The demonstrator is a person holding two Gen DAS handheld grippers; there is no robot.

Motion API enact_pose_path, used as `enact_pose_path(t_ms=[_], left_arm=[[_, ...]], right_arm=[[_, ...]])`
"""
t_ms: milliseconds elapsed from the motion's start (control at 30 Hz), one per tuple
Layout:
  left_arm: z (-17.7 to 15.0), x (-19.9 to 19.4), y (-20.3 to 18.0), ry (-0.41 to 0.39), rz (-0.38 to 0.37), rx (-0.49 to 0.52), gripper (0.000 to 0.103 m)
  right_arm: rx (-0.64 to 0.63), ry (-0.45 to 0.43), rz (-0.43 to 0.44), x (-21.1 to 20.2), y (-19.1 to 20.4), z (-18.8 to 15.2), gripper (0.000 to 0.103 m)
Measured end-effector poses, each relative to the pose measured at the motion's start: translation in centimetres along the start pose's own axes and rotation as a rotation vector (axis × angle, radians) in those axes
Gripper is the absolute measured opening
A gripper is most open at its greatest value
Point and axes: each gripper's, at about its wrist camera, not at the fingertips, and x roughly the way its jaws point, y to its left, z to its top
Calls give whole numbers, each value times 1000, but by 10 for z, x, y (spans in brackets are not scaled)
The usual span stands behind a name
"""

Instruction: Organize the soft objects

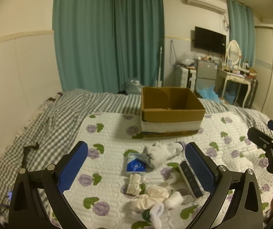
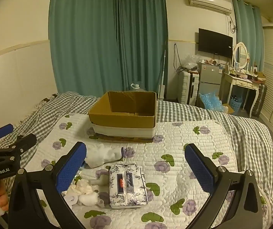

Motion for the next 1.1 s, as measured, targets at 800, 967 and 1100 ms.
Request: enact_pose_path(t_ms=[800,967,1100], left_arm=[[-1,2,5,9,8,-15,103],[-3,5,8,23,8,-27,103],[-3,6,8,22,5,-28,103]], right_arm=[[4,19,-2,4,2,-2,103],[7,31,0,7,2,-4,103],[5,32,0,7,2,-5,103]])
